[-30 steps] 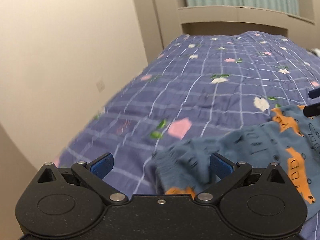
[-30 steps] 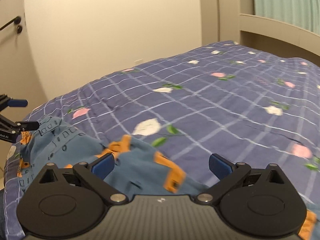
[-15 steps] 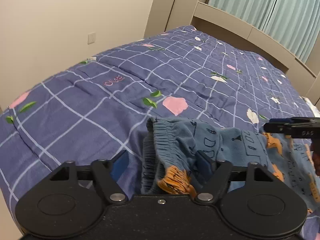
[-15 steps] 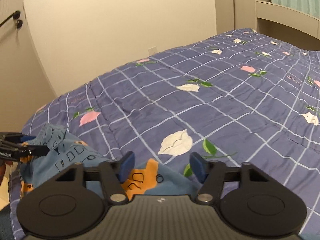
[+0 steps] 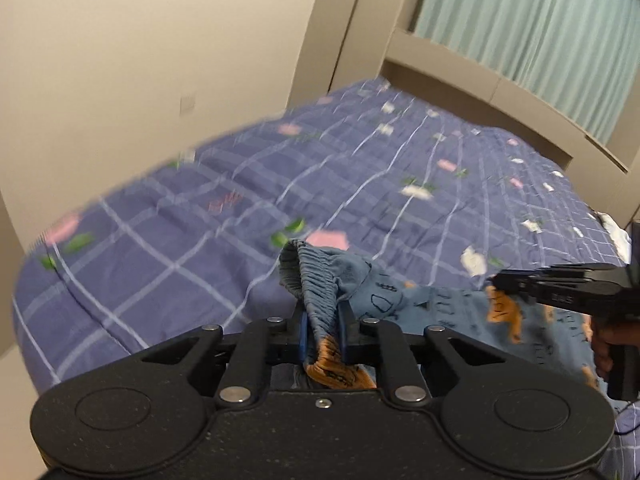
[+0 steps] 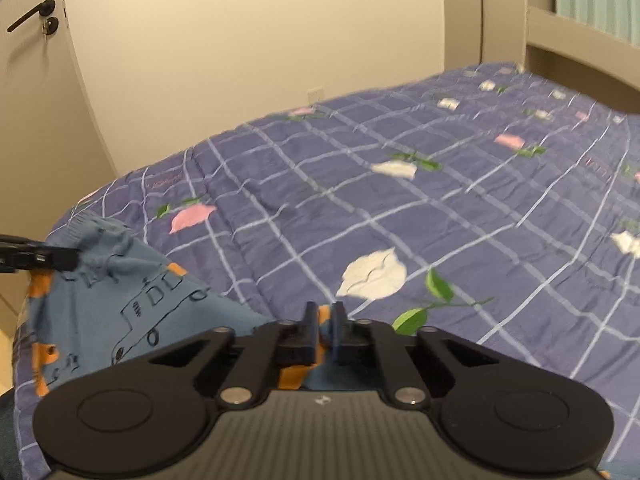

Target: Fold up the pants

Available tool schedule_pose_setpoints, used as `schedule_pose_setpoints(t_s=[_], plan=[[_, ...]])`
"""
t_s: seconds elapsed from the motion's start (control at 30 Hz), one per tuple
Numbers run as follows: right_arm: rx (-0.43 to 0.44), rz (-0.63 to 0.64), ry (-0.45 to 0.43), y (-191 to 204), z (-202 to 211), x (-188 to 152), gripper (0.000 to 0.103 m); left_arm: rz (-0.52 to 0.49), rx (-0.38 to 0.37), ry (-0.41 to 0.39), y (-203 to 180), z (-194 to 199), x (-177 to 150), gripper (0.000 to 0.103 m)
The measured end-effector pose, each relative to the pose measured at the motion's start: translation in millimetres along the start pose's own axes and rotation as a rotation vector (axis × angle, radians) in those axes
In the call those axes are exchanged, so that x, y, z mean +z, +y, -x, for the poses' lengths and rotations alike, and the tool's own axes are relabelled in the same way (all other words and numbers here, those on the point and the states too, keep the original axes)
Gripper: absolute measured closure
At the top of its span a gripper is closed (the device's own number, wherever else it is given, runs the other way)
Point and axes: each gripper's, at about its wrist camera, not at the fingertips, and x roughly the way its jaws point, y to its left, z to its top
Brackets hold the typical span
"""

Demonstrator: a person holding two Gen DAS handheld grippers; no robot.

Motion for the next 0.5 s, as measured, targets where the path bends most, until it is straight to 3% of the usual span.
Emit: schedule_pose_setpoints(t_s=[0.17,0.5], plan=[[-0.022,-0.001,-0.044,-2,8,4,0.097,-0.022,-0.001,-0.041,-6,21,3,0.088],[-0.04,-0.015,-0.012,1,-13,-6,0.096,0.006,0.07,0.065,13,-18,-24,0.086]])
